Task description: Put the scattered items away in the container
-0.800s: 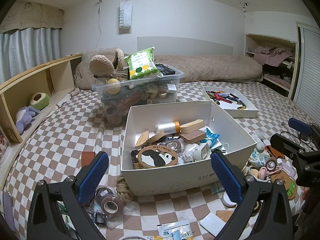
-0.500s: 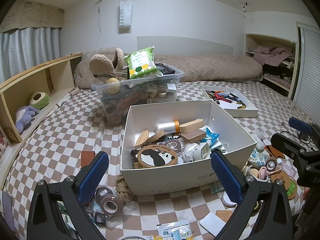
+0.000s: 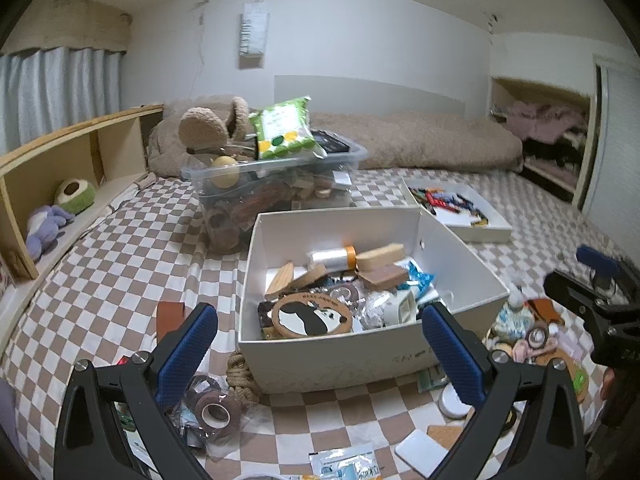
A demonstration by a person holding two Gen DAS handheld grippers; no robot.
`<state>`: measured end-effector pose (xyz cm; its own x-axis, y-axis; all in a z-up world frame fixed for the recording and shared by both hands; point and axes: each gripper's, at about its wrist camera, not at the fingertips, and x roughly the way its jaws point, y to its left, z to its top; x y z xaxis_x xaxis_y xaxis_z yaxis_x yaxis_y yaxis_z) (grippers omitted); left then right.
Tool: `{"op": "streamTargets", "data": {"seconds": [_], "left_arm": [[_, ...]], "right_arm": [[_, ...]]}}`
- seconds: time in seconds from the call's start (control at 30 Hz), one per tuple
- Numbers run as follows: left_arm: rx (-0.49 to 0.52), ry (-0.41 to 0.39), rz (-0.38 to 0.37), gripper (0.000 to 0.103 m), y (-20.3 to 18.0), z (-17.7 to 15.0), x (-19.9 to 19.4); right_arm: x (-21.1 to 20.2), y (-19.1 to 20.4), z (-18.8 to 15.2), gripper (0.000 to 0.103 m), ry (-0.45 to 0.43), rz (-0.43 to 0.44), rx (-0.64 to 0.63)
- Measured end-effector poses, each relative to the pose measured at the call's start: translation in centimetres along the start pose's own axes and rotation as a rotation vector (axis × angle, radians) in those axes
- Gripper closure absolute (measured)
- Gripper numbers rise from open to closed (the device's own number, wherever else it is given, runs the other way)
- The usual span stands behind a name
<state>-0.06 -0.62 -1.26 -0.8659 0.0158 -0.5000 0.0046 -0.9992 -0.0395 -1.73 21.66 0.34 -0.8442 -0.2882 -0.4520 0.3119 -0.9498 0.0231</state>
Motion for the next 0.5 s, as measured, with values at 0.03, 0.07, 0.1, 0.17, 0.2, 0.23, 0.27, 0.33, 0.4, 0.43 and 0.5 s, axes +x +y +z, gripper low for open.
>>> {"op": "streamTargets", "data": {"seconds": [0.03, 0.07, 0.1, 0.17, 0.2, 0.23, 0.27, 0.33, 0.4, 0.43, 0.5], "left_arm": [[-0.009, -0.008, 0.006, 0.0, 0.3, 0.0, -0.1], [-0.019, -0.012, 0.009, 0.0, 0.5, 0.1, -0.2], [-0.027, -0.012, 0.006, 0.0, 0.8, 0.2, -0.2], [-0.058, -0.009, -0.01, 0.0, 1.3, 0.2, -0.3], [-0.078, -0.007, -0.022, 0.0, 1.6, 0.1, -0.4], [-0.101, -0.003, -0.036, 0.0, 1.9, 0.0, -0.4], [-0.118, 0.001, -0.046, 0.0, 2.2, -0.2, -0.5], [-0.138, 0.011, -0.054, 0.0, 2.5, -0.5, -0.5], [-0.142, 0.023, -0.046, 0.0, 2.7, -1.0, -0.5], [-0.141, 0.026, -0.041, 0.0, 2.8, -1.2, -0.4], [-0.14, 0.032, -0.026, 0.0, 3.0, -1.9, -0.6]], "right_arm": [[0.0, -0.2, 0.0, 0.0, -0.003, -0.004, 0.006], [0.0, -0.6, 0.0, 0.0, -0.005, -0.006, 0.011], [-0.1, -0.7, 0.0, 0.0, -0.007, -0.01, 0.015], [-0.3, -1.1, -0.1, 0.0, -0.012, -0.013, 0.024], [-0.3, -1.2, -0.2, 0.0, -0.014, -0.013, 0.028], [-0.4, -1.4, -0.3, 0.0, -0.016, -0.014, 0.031], [-0.4, -1.5, -0.3, 0.0, -0.017, -0.013, 0.034], [-0.5, -1.6, -0.6, 0.0, -0.02, -0.014, 0.038], [-0.7, -1.8, -0.8, 0.0, -0.023, -0.012, 0.046], [-0.7, -1.8, -1.0, 0.0, -0.024, -0.009, 0.051], [-0.9, -1.9, -1.4, 0.0, -0.025, -0.005, 0.06]]}}
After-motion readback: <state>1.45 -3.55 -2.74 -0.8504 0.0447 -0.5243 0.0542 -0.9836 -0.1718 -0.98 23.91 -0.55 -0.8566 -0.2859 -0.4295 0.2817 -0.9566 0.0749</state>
